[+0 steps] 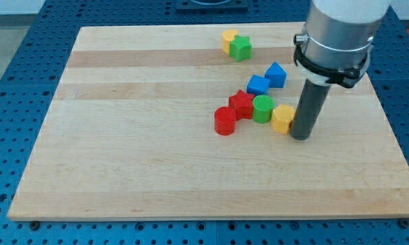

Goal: Point at the green star

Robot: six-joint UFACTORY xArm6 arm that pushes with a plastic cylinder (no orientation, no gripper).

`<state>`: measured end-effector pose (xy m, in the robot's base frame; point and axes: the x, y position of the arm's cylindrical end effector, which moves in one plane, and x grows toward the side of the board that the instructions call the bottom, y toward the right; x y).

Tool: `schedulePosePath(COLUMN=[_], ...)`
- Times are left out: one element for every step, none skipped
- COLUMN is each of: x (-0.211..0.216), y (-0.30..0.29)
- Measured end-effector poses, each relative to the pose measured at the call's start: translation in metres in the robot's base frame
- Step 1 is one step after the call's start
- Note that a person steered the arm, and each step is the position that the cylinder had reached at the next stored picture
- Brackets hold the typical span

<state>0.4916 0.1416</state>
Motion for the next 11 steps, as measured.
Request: schedulePosePath(x=[0.009,0.051,0.076,0.081,0.079,0.051,0.005,-0.047,-0.098,-0.144,-0.186], y=[0.0,-0.014,-0.073,-0.146,-0.209,-0.245,-0.259,-0.26,-0.252,-0.227,-0.207])
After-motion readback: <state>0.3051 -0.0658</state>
